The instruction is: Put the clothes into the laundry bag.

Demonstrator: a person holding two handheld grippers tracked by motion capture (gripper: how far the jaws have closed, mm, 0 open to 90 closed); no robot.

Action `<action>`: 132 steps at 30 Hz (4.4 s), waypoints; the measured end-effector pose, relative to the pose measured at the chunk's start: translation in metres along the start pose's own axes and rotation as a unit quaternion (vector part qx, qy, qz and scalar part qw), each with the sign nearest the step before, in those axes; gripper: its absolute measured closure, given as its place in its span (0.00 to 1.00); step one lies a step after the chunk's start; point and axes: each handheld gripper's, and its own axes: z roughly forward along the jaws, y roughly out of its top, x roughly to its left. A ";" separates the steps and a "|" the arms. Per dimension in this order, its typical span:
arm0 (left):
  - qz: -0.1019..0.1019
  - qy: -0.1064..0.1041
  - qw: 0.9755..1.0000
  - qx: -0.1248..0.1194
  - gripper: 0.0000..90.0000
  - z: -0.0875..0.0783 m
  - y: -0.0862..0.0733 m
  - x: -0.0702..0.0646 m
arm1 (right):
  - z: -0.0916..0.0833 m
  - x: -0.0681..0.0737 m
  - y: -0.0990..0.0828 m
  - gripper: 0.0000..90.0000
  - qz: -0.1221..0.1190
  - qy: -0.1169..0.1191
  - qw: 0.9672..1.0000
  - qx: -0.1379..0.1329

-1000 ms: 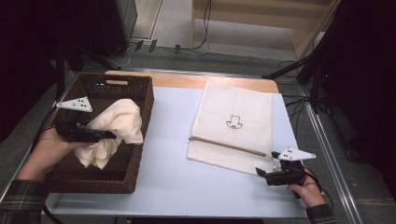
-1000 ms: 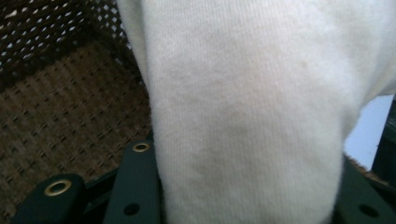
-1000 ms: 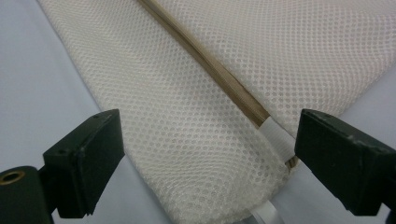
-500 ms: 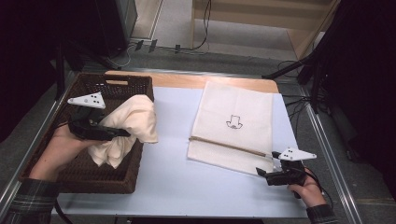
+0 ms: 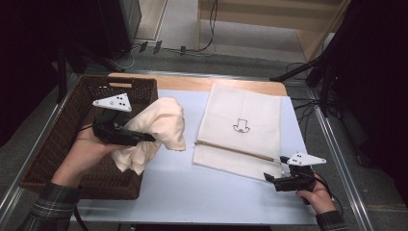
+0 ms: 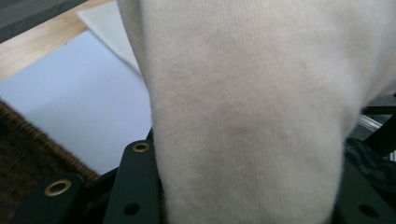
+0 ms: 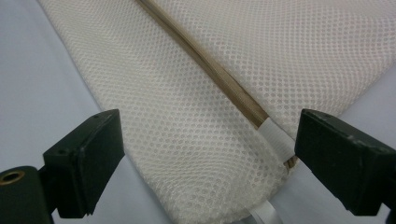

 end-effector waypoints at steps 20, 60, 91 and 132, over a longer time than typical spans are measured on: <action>0.026 -0.050 0.998 -0.016 0.64 0.050 0.028 -0.039 | -0.002 -0.001 0.000 0.09 -0.001 0.001 1.000 -0.003; 0.084 -0.104 0.991 0.021 0.64 0.169 0.015 -0.096 | -0.003 -0.001 0.000 0.09 -0.002 0.002 1.000 -0.008; 0.104 -0.089 0.985 0.103 0.61 0.240 -0.037 -0.091 | -0.010 -0.003 0.004 0.07 -0.004 0.032 0.999 0.006; 0.094 -0.093 0.986 0.104 0.59 0.246 -0.041 -0.090 | 0.039 -0.011 0.083 0.31 -0.025 0.137 0.988 -0.059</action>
